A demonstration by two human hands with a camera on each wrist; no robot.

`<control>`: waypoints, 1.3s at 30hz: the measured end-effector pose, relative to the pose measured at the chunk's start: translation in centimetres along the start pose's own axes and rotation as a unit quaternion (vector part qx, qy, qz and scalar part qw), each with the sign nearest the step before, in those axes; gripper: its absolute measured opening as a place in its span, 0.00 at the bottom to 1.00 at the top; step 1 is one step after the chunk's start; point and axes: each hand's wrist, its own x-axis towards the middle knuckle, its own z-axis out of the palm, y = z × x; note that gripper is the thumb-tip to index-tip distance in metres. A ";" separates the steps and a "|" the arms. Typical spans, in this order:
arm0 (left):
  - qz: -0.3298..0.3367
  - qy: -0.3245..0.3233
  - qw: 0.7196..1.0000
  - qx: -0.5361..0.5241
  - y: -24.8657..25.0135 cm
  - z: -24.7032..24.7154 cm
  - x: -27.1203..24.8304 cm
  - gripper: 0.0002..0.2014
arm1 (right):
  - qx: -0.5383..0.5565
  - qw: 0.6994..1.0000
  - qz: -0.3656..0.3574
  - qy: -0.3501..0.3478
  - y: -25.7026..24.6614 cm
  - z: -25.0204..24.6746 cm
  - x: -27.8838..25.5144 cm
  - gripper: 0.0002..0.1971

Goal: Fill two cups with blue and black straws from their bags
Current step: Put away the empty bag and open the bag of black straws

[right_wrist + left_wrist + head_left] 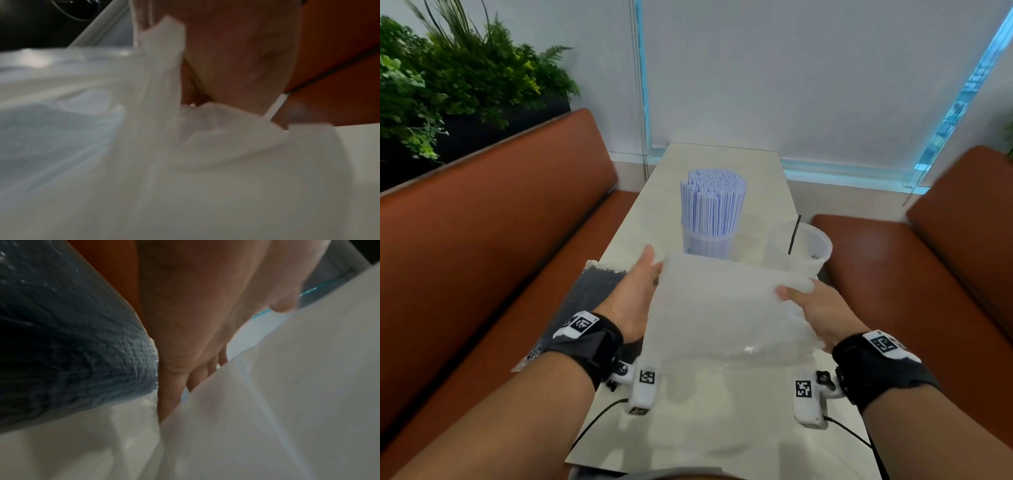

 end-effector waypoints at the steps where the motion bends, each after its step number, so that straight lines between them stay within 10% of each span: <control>1: -0.008 -0.022 0.999 0.035 -0.5 0.2 -0.2 0.26 | 0.010 1.000 -0.007 0.010 0.0 0.0 0.0 0.15; 7: 0.120 0.129 0.947 0.269 -1.5 0.0 1.0 0.16 | -0.052 0.980 0.130 -0.141 2.7 0.2 -0.8 0.19; 15: 0.138 0.224 0.871 0.416 -3.6 0.2 3.0 0.18 | -0.189 0.979 -0.016 0.068 6.5 -0.4 2.1 0.22; 18: 0.189 0.261 0.788 0.524 -3.7 0.6 2.9 0.29 | -0.228 0.969 0.008 0.097 7.7 -1.9 2.4 0.26; 21: 0.243 0.136 0.698 0.659 -5.2 2.0 3.1 0.32 | -0.299 0.951 0.041 0.071 9.4 -2.3 1.9 0.34; 26: 0.030 -0.093 0.552 0.828 -10.6 2.7 4.4 0.35 | -0.442 0.879 0.038 0.177 8.5 -1.0 1.0 0.52; 29: 0.013 -0.072 0.522 0.850 -11.5 3.3 5.0 0.40 | -0.599 0.784 -0.140 0.084 7.7 1.6 0.4 0.40; 32: 0.062 -0.058 0.490 0.868 -10.8 4.0 5.8 0.50 | -0.688 0.715 -0.101 -0.075 9.3 3.4 0.3 0.41; 39: -0.003 -0.145 0.472 0.870 -11.5 3.6 7.4 0.62 | -0.691 0.706 0.034 -0.151 12.4 3.4 1.8 0.64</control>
